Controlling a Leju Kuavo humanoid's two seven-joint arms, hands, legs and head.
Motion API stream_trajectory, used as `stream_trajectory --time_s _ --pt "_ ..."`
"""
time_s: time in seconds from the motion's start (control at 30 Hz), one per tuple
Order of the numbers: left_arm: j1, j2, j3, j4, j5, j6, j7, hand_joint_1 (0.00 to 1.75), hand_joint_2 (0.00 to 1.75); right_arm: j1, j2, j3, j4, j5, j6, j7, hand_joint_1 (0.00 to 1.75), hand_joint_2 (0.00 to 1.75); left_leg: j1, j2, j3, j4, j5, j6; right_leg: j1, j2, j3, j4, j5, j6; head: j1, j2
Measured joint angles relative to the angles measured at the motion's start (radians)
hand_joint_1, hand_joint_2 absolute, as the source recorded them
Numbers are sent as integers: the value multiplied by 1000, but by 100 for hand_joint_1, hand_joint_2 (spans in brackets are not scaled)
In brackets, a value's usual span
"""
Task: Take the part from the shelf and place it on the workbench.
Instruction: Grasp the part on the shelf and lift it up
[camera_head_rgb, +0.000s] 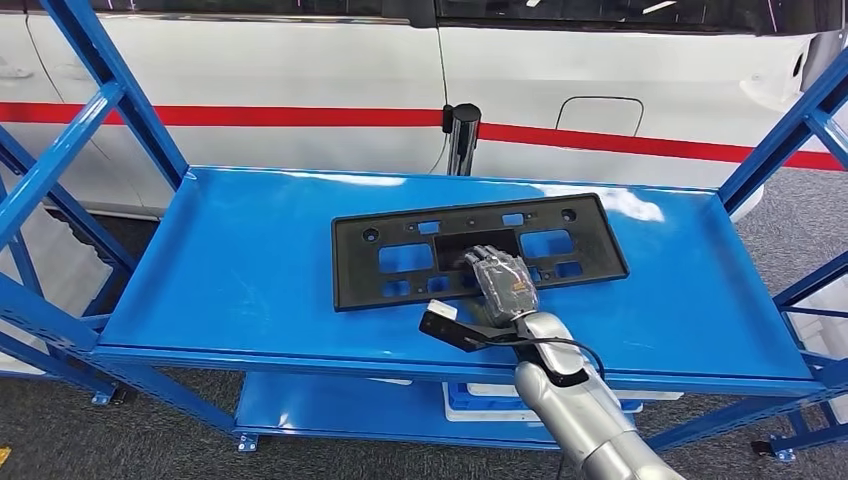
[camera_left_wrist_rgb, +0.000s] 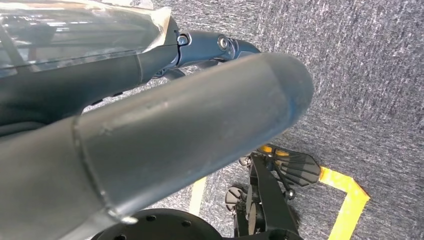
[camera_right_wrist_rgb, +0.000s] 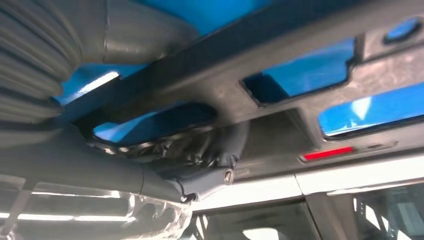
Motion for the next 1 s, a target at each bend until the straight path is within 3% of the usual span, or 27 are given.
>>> stream_trajectory --time_s 0.13,0.3,0.57,0.63,0.83,1.0 --pt "0 0 0 0 -10 5 -13 0 0 22 -9 -23 -18 31 -34 -4 175 175 0 0 1 0 0 0 0 0 -6 0 -1 0 0 0" --pt "0 0 2 0 -11 19 -27 0 0 62 -28 -37 -56 175 -144 18 175 175 0 0 0 0 -1 0 0 0 -1 0 -1 3 0 0" --pt "-2 0 31 0 2 65 -76 0 0 71 -16 -44 -73 248 -155 8 175 175 0 0 0 0 0 0 1 0 1 0 -1 4 0 0" --pt "-2 0 42 0 13 85 -127 0 0 67 -8 -46 -75 240 -167 -5 175 175 0 0 -1 0 0 0 1 0 1 0 -1 4 0 0" --pt "-6 -3 93 0 65 111 -385 0 0 42 -3 -72 -152 168 -239 -60 175 175 0 0 -1 0 0 0 1 0 1 0 -1 4 0 0" --pt "-11 -4 120 0 71 89 -422 0 0 0 -4 -95 -229 132 -247 -76 175 175 -1 0 -1 0 0 0 1 0 1 0 -1 4 0 0"
